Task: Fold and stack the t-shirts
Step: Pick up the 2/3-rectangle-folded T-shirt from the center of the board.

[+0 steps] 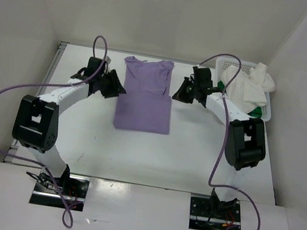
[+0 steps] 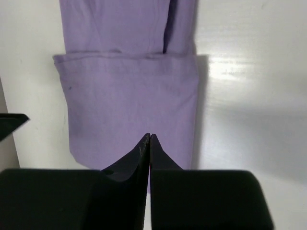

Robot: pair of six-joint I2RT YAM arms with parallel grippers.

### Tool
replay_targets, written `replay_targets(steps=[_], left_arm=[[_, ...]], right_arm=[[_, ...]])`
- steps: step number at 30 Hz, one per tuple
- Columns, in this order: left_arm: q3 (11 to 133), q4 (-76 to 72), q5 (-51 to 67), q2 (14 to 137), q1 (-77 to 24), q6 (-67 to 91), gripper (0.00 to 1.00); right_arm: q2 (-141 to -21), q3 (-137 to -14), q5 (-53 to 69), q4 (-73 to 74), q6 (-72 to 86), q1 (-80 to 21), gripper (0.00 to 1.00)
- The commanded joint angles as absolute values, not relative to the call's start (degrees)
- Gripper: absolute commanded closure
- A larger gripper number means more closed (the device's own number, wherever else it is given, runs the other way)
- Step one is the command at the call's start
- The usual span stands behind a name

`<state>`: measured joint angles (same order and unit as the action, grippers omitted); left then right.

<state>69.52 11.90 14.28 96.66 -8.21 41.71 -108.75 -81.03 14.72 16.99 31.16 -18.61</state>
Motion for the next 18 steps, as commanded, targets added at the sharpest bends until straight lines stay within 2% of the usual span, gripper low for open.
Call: replay_targets(steps=[1, 3, 5, 8, 9, 13, 18], left_arm=[[61.2, 10.1, 17.2, 90.8, -8.0, 44.1, 0.50], [58.9, 10.9, 15.4, 87.6, -8.0, 44.1, 0.47], [57.6, 13.3, 15.4, 86.0, -8.0, 43.4, 0.41], [56.0, 14.8, 16.9, 86.6, -8.0, 43.4, 0.40], [53.6, 14.8, 16.9, 86.1, -8.0, 44.5, 0.40], [50.2, 13.5, 14.5, 82.3, -8.0, 46.8, 0.40], [48.4, 12.4, 14.7, 84.6, -8.0, 47.4, 0.40]], right_arm=[[-104.5, -75.2, 16.8, 14.4, 31.3, -19.3, 0.97], [-103.0, -70.7, 17.4, 12.7, 31.3, -19.9, 0.97], [-101.3, -68.4, 18.2, 12.1, 31.3, -19.9, 0.87], [-99.0, -64.4, 18.2, 11.1, 31.8, -19.9, 0.69], [-98.4, -62.7, 18.2, 11.1, 32.3, -19.9, 0.67], [-97.2, -58.1, 17.6, 10.4, 33.6, -19.9, 0.62], [-97.2, -53.1, 18.9, 6.4, 35.5, -19.9, 0.58]])
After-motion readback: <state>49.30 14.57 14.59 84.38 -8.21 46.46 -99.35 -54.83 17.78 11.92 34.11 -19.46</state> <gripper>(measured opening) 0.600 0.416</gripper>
